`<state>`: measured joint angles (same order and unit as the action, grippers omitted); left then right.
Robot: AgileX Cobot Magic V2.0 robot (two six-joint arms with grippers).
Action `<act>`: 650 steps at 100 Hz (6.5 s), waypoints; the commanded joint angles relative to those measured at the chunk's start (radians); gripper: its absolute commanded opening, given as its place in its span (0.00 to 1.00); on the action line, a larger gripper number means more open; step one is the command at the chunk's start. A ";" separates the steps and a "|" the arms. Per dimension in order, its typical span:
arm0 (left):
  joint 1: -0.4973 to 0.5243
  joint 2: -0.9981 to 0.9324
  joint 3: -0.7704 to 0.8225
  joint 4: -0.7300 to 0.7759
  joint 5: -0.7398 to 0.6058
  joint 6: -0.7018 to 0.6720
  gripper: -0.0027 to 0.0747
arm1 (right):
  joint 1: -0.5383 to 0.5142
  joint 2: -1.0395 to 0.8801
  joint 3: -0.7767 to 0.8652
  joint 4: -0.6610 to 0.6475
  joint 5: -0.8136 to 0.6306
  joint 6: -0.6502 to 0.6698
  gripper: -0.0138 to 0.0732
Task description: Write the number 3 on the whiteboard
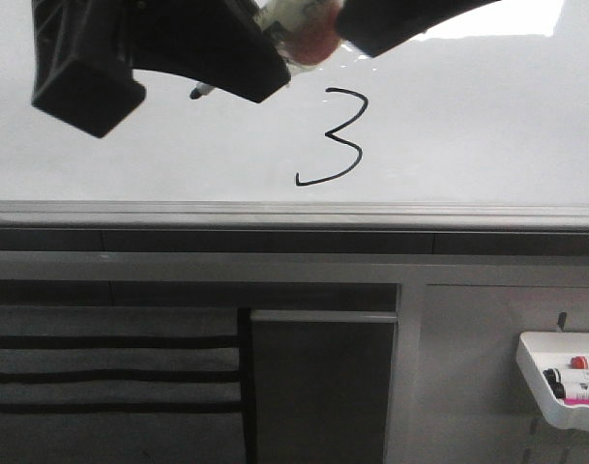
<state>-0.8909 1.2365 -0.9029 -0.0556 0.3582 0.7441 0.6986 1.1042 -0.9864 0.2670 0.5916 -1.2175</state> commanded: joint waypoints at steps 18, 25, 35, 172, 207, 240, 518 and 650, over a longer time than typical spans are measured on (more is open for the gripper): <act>0.218 -0.024 -0.035 -0.015 -0.058 -0.172 0.01 | -0.205 -0.150 -0.026 0.009 -0.034 0.154 0.56; 0.317 -0.019 -0.035 -0.023 -0.060 -0.254 0.01 | -0.259 -0.181 -0.026 0.009 -0.019 0.206 0.56; 0.458 0.000 -0.035 -0.103 -0.091 -0.334 0.01 | -0.307 -0.208 -0.026 0.009 0.009 0.262 0.56; 0.690 0.178 -0.035 -0.381 -0.184 -0.332 0.44 | -0.320 -0.211 -0.026 0.029 0.185 0.317 0.56; 0.690 -0.070 -0.044 -0.198 0.120 -0.332 0.43 | -0.321 -0.278 -0.026 -0.191 0.279 0.926 0.56; 0.690 -0.518 -0.002 -0.191 0.359 -0.396 0.43 | -0.321 -0.444 0.004 -0.432 0.407 1.433 0.55; 0.860 -1.269 0.916 0.040 -0.464 -0.791 0.01 | -0.332 -0.739 0.349 -0.486 0.076 1.429 0.08; 0.860 -1.269 0.916 0.040 -0.464 -0.791 0.01 | -0.720 -1.128 1.023 -0.230 -0.696 1.362 0.08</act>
<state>-0.0233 -0.0042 0.0053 -0.0071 -0.0303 -0.0401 -0.0163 -0.0083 0.0102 -0.0428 -0.0477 0.2022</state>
